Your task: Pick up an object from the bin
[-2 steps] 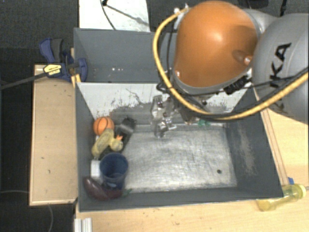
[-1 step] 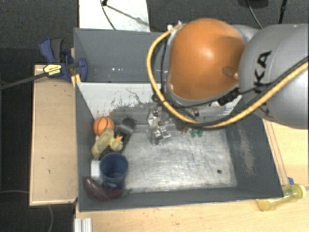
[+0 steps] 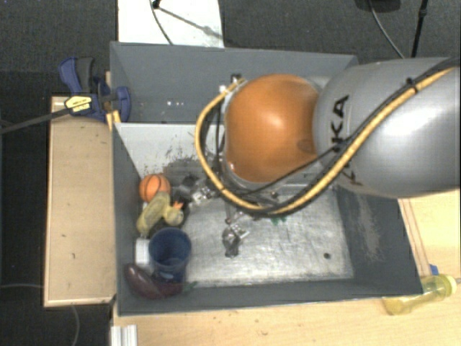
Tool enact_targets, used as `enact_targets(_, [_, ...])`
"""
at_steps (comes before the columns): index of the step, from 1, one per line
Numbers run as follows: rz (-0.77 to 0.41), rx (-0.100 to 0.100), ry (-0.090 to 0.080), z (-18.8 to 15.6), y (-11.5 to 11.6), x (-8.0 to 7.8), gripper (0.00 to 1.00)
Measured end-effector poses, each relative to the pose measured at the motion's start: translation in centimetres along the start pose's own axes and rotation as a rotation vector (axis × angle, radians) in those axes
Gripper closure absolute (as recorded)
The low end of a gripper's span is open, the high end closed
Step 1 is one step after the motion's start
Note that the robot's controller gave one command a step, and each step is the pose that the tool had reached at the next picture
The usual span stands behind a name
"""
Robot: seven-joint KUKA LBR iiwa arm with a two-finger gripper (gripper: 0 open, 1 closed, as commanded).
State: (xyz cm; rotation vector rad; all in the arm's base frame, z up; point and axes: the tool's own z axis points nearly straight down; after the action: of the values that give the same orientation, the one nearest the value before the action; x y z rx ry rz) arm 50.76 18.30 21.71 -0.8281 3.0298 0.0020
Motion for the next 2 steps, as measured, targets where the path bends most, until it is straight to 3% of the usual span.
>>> enact_targets(1, [0.002,0.001,-0.002,-0.1,0.0,-0.1,0.0])
enact_targets(2, [0.048,0.003,-0.011,4.5,2.4,-1.9,0.0])
